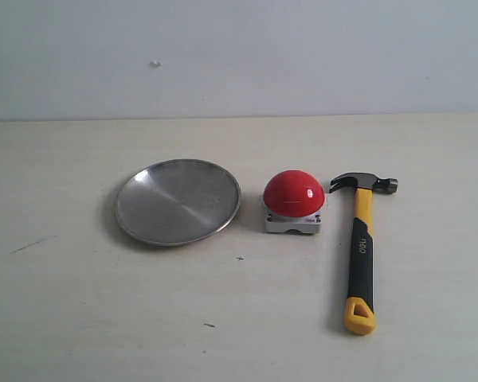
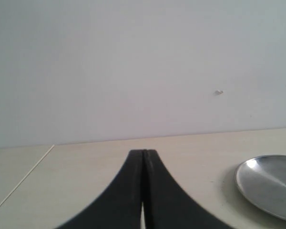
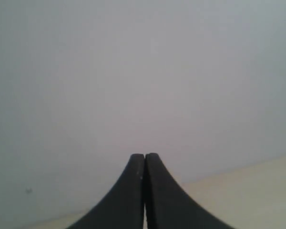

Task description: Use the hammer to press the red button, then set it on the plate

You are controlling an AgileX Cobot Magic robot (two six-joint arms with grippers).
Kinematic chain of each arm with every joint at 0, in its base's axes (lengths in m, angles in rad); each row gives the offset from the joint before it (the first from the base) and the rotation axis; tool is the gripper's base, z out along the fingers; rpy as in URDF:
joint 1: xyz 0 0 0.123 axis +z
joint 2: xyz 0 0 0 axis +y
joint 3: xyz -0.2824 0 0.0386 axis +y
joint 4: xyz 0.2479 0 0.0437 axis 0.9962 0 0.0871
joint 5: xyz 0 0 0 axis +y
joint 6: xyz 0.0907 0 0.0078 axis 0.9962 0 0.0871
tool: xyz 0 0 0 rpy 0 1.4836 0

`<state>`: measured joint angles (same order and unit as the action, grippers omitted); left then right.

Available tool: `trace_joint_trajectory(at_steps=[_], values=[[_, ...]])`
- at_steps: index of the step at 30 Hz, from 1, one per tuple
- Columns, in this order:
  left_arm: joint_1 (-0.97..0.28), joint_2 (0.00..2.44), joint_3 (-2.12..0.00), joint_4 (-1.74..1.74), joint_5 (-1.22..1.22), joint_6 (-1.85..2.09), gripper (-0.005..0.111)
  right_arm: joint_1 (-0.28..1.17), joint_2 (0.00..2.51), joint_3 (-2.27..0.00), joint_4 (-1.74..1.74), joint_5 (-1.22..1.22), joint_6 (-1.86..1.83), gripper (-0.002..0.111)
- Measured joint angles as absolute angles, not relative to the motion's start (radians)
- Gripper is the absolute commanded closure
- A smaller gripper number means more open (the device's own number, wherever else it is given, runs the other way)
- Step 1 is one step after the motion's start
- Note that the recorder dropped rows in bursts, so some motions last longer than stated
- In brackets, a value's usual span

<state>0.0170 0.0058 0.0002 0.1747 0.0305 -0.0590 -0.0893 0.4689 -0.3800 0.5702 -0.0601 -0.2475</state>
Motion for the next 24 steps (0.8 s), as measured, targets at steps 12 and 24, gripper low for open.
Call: trace_joint_trajectory(at_steps=[12, 24], values=[[0.017, 0.006, 0.0, 0.175, 0.031, -0.059, 0.107, -0.089, 1.029, -0.702, 0.318, 0.387, -0.148, 0.105], [0.017, 0.006, 0.0, 0.175, 0.031, -0.059, 0.107, -0.089, 1.419, -0.886, 0.28, 0.801, -0.145, 0.097]])
